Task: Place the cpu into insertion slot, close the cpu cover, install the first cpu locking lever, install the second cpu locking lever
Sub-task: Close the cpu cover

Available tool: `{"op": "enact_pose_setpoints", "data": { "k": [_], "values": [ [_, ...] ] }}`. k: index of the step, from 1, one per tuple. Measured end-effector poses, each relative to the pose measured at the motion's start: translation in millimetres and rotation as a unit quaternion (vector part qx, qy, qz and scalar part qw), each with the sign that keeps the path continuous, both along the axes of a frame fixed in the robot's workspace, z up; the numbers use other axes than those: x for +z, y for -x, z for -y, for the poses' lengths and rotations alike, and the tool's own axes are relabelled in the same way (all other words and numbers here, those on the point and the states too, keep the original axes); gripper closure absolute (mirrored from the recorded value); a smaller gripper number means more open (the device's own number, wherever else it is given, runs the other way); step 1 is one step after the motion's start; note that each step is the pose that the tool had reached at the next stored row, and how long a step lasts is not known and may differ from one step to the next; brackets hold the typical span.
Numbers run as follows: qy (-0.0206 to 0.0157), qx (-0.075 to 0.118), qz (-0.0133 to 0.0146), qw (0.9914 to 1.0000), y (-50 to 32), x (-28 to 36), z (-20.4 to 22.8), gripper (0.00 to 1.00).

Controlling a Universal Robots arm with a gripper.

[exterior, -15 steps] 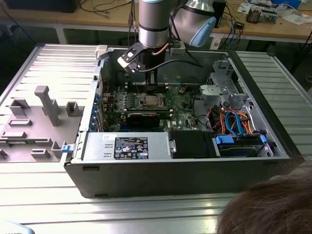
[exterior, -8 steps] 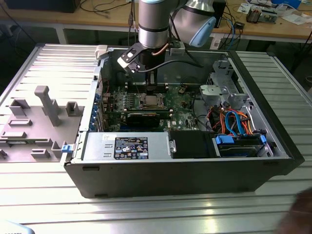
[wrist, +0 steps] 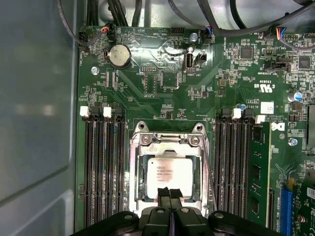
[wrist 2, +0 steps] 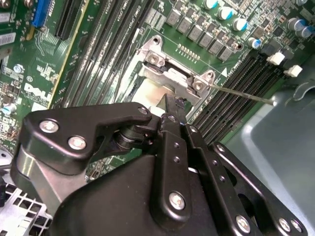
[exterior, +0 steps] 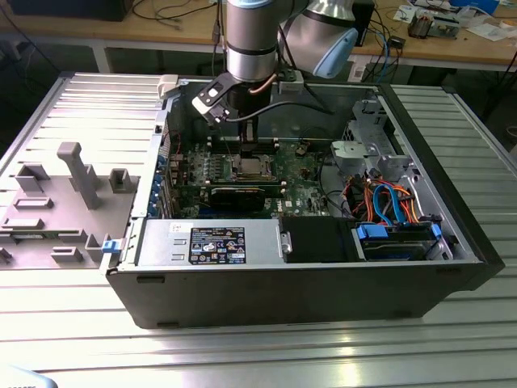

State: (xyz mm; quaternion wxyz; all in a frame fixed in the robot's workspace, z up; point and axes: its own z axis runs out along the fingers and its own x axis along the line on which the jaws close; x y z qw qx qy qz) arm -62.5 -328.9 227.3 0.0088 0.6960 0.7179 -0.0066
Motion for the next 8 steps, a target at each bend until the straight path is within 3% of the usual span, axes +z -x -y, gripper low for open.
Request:
{"op": "enact_pose_setpoints", "data": {
  "k": [5, 8],
  "values": [
    [-0.0024, 0.0, 0.0, 1.0, 1.7, -5.3, 5.6, 0.89],
    [-0.0023, 0.0, 0.0, 1.0, 2.7, -10.8, 6.1, 0.89]
  ]
}}
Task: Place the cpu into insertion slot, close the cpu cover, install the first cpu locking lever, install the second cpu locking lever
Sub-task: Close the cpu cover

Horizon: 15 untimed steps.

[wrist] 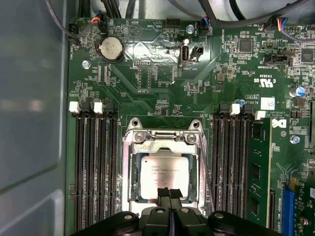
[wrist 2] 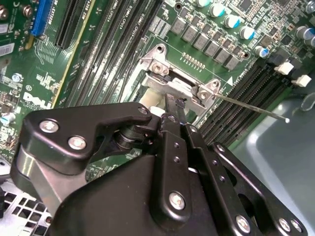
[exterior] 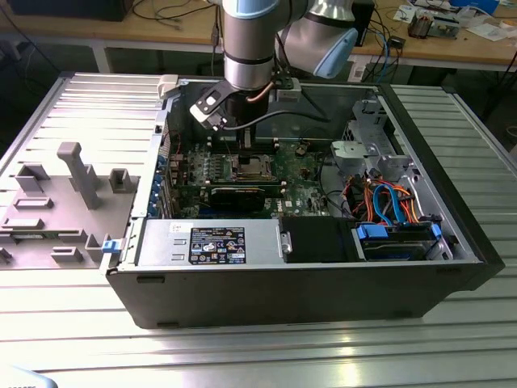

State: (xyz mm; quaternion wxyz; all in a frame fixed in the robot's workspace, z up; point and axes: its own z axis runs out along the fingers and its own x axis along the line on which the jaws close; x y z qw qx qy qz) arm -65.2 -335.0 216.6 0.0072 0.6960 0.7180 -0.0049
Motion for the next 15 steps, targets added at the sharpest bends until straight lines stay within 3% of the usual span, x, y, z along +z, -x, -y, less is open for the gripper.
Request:
{"op": "enact_pose_setpoints", "data": {
  "k": [5, 15],
  "values": [
    [0.0, 0.0, 0.0, 1.0, 0.9, -5.4, 0.1, 0.89],
    [0.0001, 0.0, -0.0001, 1.0, 1.4, -10.1, 0.6, 0.89]
  ]
}}
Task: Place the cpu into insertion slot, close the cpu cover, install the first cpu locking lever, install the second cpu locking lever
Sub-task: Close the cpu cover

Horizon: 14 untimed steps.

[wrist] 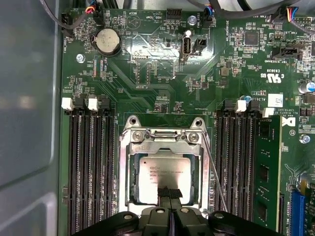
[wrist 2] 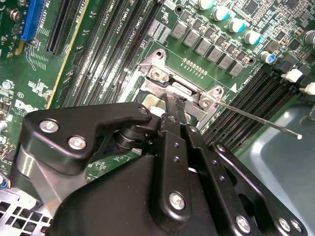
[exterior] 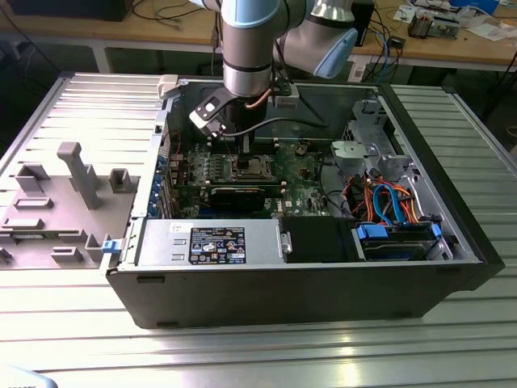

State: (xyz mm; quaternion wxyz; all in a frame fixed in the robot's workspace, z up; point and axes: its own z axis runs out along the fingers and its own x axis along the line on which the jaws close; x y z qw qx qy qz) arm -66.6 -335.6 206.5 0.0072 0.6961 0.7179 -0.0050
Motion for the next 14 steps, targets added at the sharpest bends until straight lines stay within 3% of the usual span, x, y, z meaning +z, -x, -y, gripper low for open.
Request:
{"op": "enact_pose_setpoints", "data": {
  "k": [5, 8, 14],
  "values": [
    [0.0002, 0.0, 0.0, 1.0, -1.3, -0.4, 0.4, 0.89],
    [0.0002, 0.0, 0.0, 1.0, -5.6, 3.4, 0.4, 0.89],
    [0.0002, 0.0, -0.0038, 0.99999, -22.2, 6.6, 0.4, 0.89]
  ]
}}
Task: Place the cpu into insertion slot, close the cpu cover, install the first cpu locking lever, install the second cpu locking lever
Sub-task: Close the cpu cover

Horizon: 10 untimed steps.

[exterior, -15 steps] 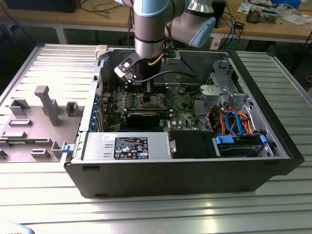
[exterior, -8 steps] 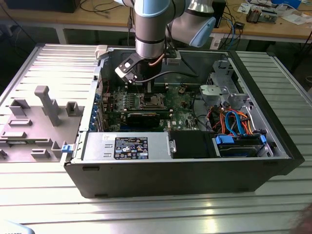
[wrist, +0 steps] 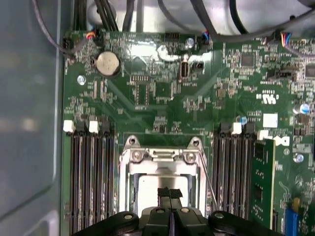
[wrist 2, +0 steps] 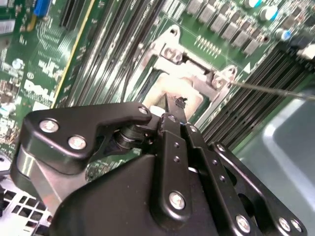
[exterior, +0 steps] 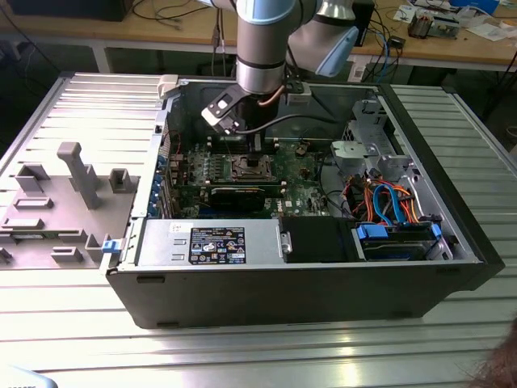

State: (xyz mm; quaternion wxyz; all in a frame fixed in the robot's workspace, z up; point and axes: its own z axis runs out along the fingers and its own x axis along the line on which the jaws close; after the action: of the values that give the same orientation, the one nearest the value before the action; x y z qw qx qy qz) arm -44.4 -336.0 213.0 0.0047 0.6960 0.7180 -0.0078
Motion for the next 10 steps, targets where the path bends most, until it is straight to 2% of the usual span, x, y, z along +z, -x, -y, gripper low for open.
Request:
{"op": "enact_pose_setpoints", "data": {
  "k": [7, 10],
  "values": [
    [-0.0001, 0.0, -0.002, 1.0, -9.5, 4.0, 0.0, 0.89],
    [0.0, 0.0, -0.0021, 1.0, -10.3, 16.3, 0.0, 0.89]
  ]
}}
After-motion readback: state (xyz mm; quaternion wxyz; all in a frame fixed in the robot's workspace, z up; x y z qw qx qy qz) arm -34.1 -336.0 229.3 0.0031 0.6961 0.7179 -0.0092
